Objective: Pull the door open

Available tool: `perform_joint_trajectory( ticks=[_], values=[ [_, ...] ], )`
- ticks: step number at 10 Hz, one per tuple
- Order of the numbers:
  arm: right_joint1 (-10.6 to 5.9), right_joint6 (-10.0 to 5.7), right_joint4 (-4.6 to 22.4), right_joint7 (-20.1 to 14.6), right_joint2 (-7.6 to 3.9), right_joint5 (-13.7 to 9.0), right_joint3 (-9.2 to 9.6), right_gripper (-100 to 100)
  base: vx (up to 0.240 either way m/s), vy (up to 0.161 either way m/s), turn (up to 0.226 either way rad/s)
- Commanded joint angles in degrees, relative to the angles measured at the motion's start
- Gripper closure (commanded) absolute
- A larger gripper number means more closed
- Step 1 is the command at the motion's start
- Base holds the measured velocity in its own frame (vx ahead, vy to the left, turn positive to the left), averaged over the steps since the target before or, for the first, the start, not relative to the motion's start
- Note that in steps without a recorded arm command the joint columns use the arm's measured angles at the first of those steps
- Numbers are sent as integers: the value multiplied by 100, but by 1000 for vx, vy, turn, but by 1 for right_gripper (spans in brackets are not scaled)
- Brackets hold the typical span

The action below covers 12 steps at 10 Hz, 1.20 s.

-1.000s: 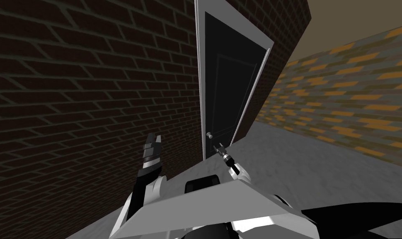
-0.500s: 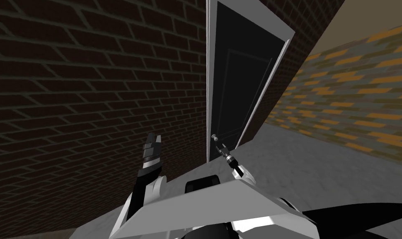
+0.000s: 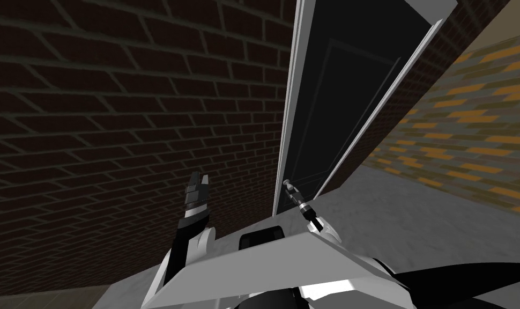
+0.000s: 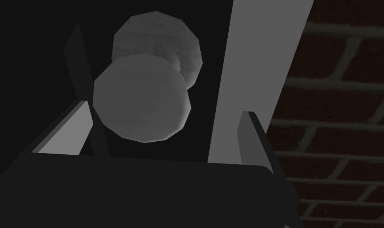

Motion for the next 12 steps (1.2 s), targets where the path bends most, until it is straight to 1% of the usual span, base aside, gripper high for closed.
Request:
perform_joint_trajectory(
  ticks=[1,2,3,8,9,10,12],
  values=[
    [31,-160,154,-4,-122,-82,-117,-100,160,32,123],
    [8,-117,144,10,-83,-54,-77,-100,80,8,32],
    [8,-117,144,10,-83,-54,-77,100,-9,-9,-47],
    [8,-117,144,10,-83,-54,-77,100,-13,-6,0],
    [5,-92,134,-159,-112,-122,-80,100,-17,-17,39],
    [5,-88,132,-229,-113,-146,-73,100,-26,-23,59],
    [9,-66,121,-559,-115,-264,-39,100,-35,-21,82]
  ],
)
